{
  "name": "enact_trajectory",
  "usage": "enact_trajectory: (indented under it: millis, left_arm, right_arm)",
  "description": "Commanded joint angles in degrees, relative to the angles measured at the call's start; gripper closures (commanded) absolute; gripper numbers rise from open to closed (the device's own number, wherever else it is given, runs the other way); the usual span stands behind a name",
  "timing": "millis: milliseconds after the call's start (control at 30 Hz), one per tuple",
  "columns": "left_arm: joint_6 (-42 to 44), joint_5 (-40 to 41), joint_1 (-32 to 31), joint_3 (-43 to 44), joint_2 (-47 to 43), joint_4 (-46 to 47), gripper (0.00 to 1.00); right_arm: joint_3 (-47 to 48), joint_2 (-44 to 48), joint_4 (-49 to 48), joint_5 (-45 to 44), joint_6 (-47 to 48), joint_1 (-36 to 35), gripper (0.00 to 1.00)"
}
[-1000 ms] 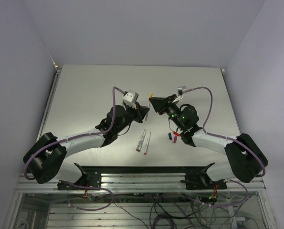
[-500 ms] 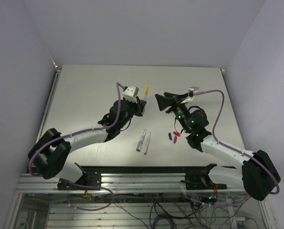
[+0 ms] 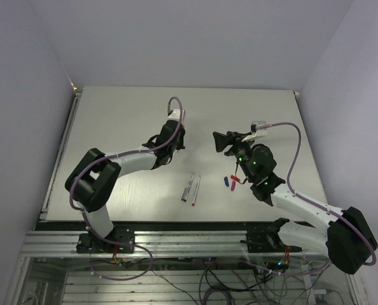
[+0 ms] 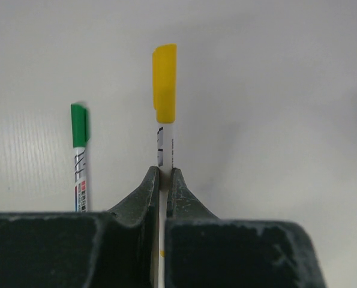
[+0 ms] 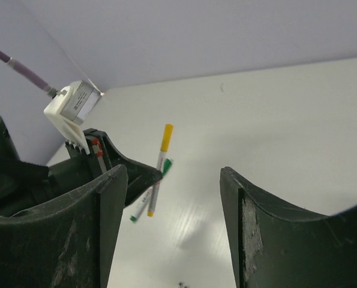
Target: Insert the pens into the pen caps
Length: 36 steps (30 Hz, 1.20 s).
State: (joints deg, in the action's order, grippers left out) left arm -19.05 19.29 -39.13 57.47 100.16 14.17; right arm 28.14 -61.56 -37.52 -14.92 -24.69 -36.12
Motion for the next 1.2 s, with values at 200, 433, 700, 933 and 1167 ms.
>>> enact_trajectory:
  millis: [200,433,700,933,1167]
  left_arm:
    - [-0.8,3.1,1.2,4.6,6.2,-7.5,0.93]
    - [-2.6,2.4,2.1,6.0,8.6,-8.7,0.92]
    - [-3.9,1.5,2.6,6.5,10.1,-9.1,0.89]
    - [-4.5,1.5,3.0,6.9,11.1,-9.8,0.88]
    - [-5.1,2.2,3.2,7.5,11.5,-10.4,0.76]
  right_arm:
    - [-4.4,6.4,6.6,-7.3,-1.2,-0.2,0.38]
    - [-5.4,7.1,8.0,-8.3,-1.9,-0.2,0.36]
    - [-4.2,5.1,10.3,-8.2,-3.0,-0.2,0.36]
    - [-4.1,4.5,10.6,-7.9,-3.5,-0.2,0.36]
    - [-4.0,3.9,10.8,-7.5,-3.5,-0.2,0.36]
